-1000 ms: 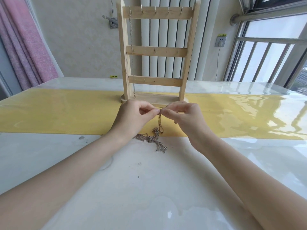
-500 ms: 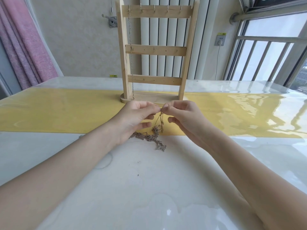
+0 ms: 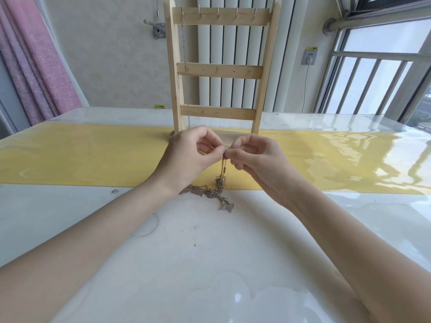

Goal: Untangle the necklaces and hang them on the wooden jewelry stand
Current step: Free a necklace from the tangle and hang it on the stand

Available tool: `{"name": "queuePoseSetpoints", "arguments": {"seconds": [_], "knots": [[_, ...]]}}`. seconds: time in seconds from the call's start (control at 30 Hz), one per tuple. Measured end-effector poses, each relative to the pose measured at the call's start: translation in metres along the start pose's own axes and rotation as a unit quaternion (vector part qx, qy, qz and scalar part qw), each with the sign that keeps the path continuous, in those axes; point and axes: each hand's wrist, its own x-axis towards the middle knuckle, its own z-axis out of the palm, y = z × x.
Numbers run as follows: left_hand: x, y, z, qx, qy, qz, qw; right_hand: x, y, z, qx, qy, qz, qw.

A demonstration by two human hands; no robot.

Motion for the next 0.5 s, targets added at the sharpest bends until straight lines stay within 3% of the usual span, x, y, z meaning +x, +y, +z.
{"name": "queuePoseSetpoints", "arguments": {"seconds": [0.23, 0.5], "knots": [[0.0024, -0.0016, -0.0007, -0.148, -0.022, -0.117, 0.982, 0.0018, -0.0003, -0.0006, 0.001, -0.013, -0.011, 1.000], [0.0010, -0.0008, -0.0003, -0.122, -0.054, -0.124, 0.983, 0.0008, 0.0019, -0.0050, -0.021, -0.003, -0.004, 1.000]]}}
